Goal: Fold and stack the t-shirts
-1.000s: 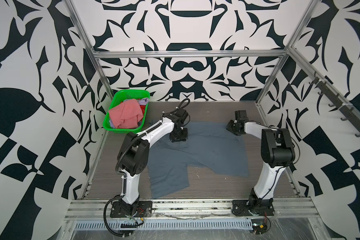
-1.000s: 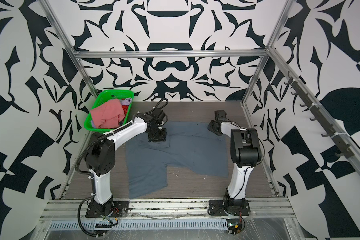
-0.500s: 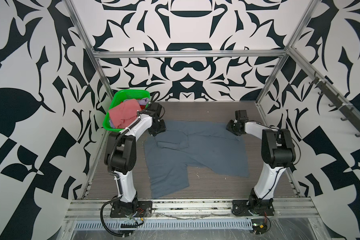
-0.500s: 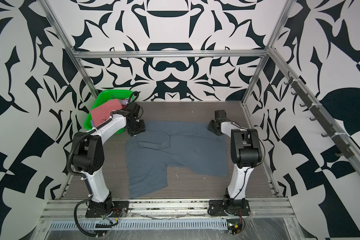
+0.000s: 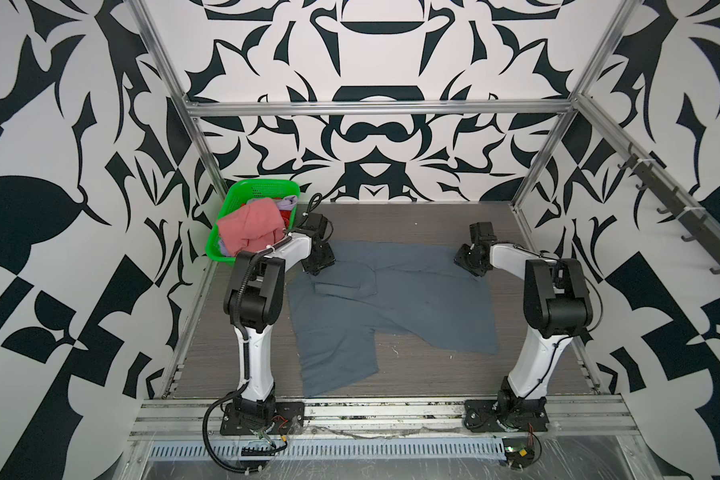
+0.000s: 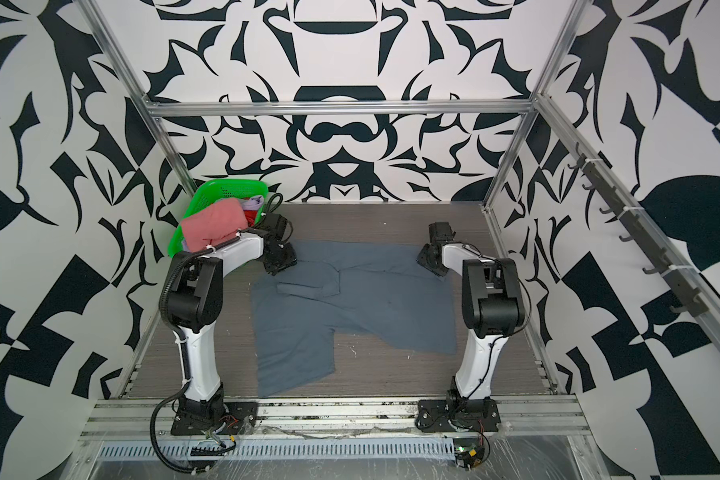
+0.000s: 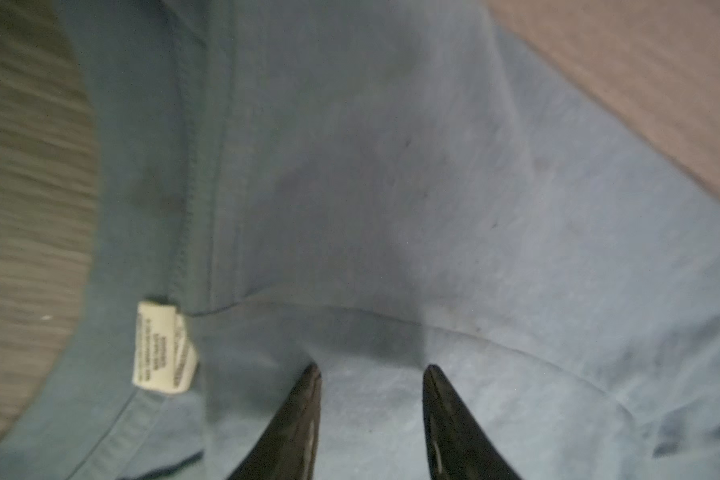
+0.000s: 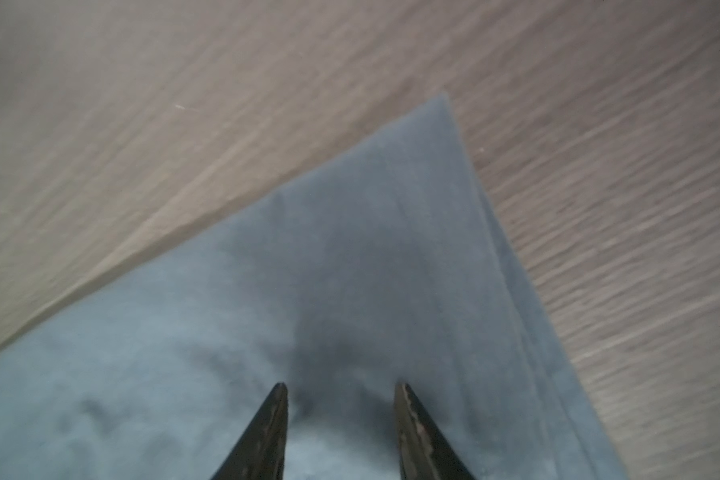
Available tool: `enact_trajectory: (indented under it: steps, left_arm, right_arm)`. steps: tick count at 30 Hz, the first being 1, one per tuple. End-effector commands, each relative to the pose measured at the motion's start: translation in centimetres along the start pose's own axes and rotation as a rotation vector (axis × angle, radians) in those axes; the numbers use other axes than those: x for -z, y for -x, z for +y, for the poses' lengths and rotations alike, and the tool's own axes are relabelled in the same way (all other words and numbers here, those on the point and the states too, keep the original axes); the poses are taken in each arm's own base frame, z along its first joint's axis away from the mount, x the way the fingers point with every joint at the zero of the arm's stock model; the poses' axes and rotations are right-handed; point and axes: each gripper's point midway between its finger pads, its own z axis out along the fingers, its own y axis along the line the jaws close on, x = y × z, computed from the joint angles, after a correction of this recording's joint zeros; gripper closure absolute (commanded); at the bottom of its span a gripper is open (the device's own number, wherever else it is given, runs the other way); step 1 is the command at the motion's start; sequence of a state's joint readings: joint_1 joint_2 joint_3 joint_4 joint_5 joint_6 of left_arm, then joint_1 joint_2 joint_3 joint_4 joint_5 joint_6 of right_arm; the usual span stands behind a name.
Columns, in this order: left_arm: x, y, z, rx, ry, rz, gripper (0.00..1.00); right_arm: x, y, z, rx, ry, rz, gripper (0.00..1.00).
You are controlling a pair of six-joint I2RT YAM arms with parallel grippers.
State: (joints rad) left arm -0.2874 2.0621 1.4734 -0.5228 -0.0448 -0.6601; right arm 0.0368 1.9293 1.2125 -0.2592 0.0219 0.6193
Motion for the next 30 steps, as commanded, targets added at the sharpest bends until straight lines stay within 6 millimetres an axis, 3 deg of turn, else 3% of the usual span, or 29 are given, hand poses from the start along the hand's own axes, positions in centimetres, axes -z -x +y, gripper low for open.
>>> enact_trajectory:
  steps: [1, 5, 10, 15, 19, 22, 25, 30]
  left_arm:
    - [-2.2, -0.2, 1.5, 0.046, 0.072, 0.004, 0.56]
    - [-4.1, 0.8, 1.7, 0.056, 0.075, 0.015, 0.56]
    - [-6.0, 4.1, 1.0, 0.051, 0.038, -0.001, 0.56]
    - [-7.1, 8.2, -1.2, 0.02, -0.051, -0.035, 0.55]
    - [-6.3, 10.4, -3.4, -0.028, -0.12, -0.082, 0.55]
    - [-3.7, 11.9, -5.6, -0.058, -0.221, -0.159, 0.55]
    - [0.3, 13.0, -6.8, -0.073, -0.292, -0.261, 0.52]
    - [6.7, 12.2, -7.6, -0.092, -0.342, -0.35, 0.5]
  right_arm:
    - [-0.8, 0.9, 0.3, -0.003, -0.029, -0.009, 0.55]
    - [-2.7, 2.2, 1.6, 0.021, -0.021, -0.003, 0.55]
    - [-4.7, 5.1, 3.2, 0.035, -0.018, -0.034, 0.55]
    - [-6.5, 9.2, 6.3, 0.035, 0.047, -0.094, 0.55]
    - [-6.6, 11.9, 9.5, 0.058, 0.164, -0.159, 0.54]
    - [-4.3, 13.9, 11.3, 0.094, 0.237, -0.237, 0.54]
    - [-0.5, 15.2, 12.4, 0.137, 0.29, -0.326, 0.52]
    - [5.9, 13.9, 11.6, 0.184, 0.281, -0.382, 0.5]
